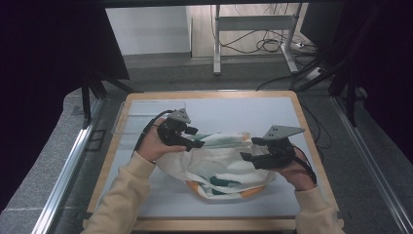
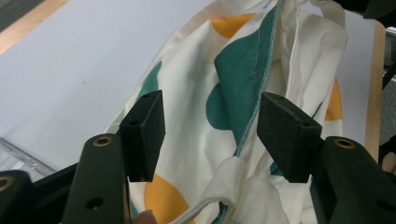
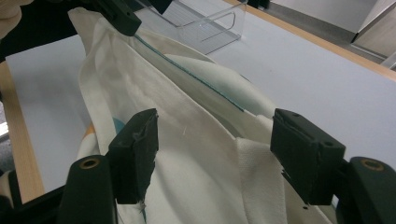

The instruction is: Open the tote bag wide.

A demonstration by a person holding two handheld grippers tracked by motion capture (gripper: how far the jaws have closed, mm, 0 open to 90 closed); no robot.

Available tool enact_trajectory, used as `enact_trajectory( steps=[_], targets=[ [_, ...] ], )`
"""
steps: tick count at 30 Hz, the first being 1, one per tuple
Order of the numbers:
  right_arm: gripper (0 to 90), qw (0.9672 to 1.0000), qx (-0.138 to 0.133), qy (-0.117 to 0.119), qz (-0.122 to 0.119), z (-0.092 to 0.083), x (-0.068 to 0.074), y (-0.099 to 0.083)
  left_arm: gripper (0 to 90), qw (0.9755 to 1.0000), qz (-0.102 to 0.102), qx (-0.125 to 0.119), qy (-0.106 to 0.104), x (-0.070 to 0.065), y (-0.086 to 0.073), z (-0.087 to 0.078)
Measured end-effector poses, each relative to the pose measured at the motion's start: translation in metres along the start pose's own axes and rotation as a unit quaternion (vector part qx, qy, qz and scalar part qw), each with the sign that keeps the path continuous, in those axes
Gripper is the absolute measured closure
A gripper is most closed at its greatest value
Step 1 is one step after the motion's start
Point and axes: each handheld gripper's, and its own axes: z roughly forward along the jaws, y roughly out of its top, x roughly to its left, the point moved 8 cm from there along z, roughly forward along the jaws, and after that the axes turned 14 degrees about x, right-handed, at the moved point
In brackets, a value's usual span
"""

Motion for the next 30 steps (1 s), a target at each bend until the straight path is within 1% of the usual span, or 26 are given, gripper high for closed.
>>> enact_trajectory(
  steps=[2,3,5,7,8,10,12,14,16,21,25,30],
  targets=[
    [32.1,1.0,0.0,0.0,0.001,0.0,0.0,-0.001,43.8,1.0,0.001,0.004,-0.003,0.0,0.0,0.003],
    [32.1,1.0,0.001,0.0,0.002,0.0,-0.001,-0.001,44.7,1.0,-0.002,0.005,-0.005,0.0,0.0,0.005],
    [32.1,1.0,0.001,0.0,0.002,0.001,-0.001,-0.001,47.2,0.9999,-0.003,0.009,-0.014,-0.002,0.0,0.008],
    [32.1,1.0,0.002,0.0,0.001,0.001,-0.001,-0.002,50.3,0.9996,0.001,0.016,-0.022,-0.005,0.0,0.011],
    [32.1,1.0,0.002,0.0,0.001,0.001,-0.001,-0.002,51.9,0.9994,0.007,0.022,-0.026,-0.006,-0.001,0.012],
    [32.1,1.0,0.002,0.0,0.001,0.001,-0.001,-0.002,58.8,0.9987,0.014,0.034,-0.035,-0.009,-0.002,0.014],
    [32.1,1.0,0.003,0.001,0.0,0.001,0.0,-0.001,69.6,0.9983,0.011,0.035,-0.046,-0.011,-0.002,0.014],
    [32.1,1.0,0.003,0.002,0.0,0.002,0.0,-0.001,77.3,0.998,0.009,0.037,-0.05,-0.012,-0.001,0.014],
    [32.1,1.0,0.004,0.001,-0.001,0.002,0.0,-0.002,82.0,0.9975,0.011,0.04,-0.058,-0.014,-0.002,0.014],
    [32.2,1.0,0.004,0.001,-0.001,0.002,0.001,-0.002,86.1,0.997,0.016,0.043,-0.062,-0.016,-0.003,0.014],
    [32.2,1.0,0.004,0.0,-0.001,0.002,0.0,-0.002,87.0,0.9966,0.018,0.045,-0.066,-0.017,-0.003,0.014],
    [32.3,1.0,0.003,-0.001,-0.003,0.002,0.0,-0.001,87.1,0.9966,0.017,0.043,-0.068,-0.015,-0.003,0.013]
  ],
)
